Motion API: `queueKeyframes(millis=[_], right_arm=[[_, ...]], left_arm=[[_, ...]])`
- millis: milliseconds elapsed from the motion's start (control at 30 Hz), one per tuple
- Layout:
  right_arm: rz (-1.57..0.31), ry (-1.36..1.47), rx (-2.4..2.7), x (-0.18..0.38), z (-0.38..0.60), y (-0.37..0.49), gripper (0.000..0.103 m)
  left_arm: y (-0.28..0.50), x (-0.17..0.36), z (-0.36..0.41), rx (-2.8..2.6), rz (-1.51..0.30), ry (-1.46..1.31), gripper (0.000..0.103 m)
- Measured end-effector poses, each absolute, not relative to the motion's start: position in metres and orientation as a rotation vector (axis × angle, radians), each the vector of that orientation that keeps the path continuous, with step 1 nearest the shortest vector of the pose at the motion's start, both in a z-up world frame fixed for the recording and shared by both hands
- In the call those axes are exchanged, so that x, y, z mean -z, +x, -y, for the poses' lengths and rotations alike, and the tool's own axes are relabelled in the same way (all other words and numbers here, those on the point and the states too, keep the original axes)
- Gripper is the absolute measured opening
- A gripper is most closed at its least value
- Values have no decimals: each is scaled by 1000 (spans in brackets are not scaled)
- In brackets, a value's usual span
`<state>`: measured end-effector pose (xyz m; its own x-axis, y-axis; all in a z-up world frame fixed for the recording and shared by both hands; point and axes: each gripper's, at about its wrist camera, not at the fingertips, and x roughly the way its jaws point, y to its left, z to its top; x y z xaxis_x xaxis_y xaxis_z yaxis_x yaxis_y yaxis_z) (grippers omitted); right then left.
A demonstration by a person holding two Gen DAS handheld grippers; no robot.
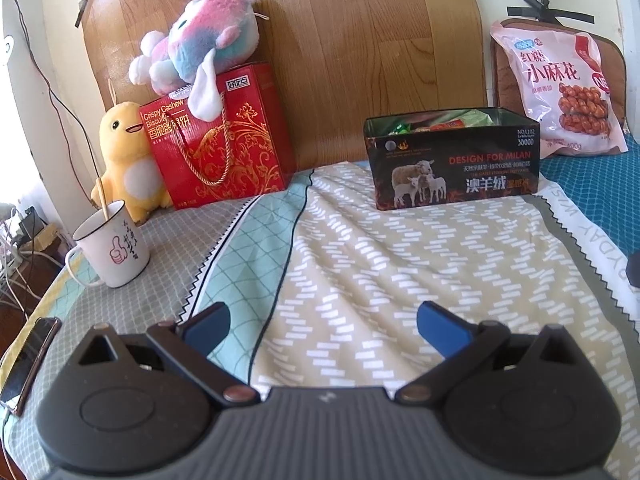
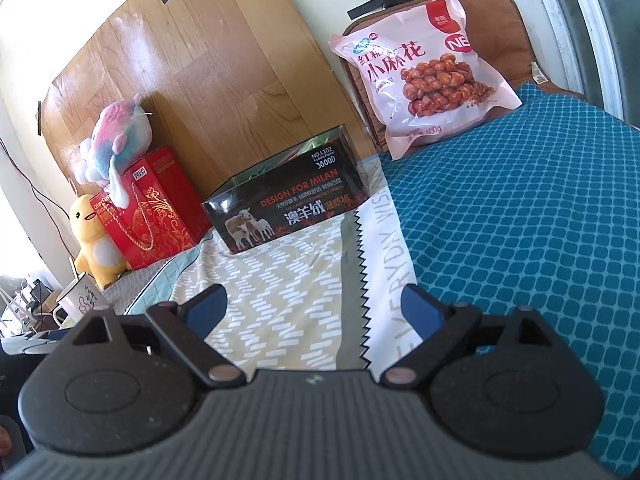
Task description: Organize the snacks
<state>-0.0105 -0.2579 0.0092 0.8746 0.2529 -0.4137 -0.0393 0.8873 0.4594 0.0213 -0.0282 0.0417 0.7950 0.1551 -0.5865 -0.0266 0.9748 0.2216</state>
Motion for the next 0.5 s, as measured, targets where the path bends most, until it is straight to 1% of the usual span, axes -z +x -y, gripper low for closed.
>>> queueKeyframes(millis=[200, 500], right_arm=[[-487, 457, -160, -9, 258, -10, 95], [-485, 457, -159, -9, 258, -11, 96]], left_arm=[[20, -42, 32, -95, -643, 228, 103], [23, -38, 30, -93, -700, 230, 103]])
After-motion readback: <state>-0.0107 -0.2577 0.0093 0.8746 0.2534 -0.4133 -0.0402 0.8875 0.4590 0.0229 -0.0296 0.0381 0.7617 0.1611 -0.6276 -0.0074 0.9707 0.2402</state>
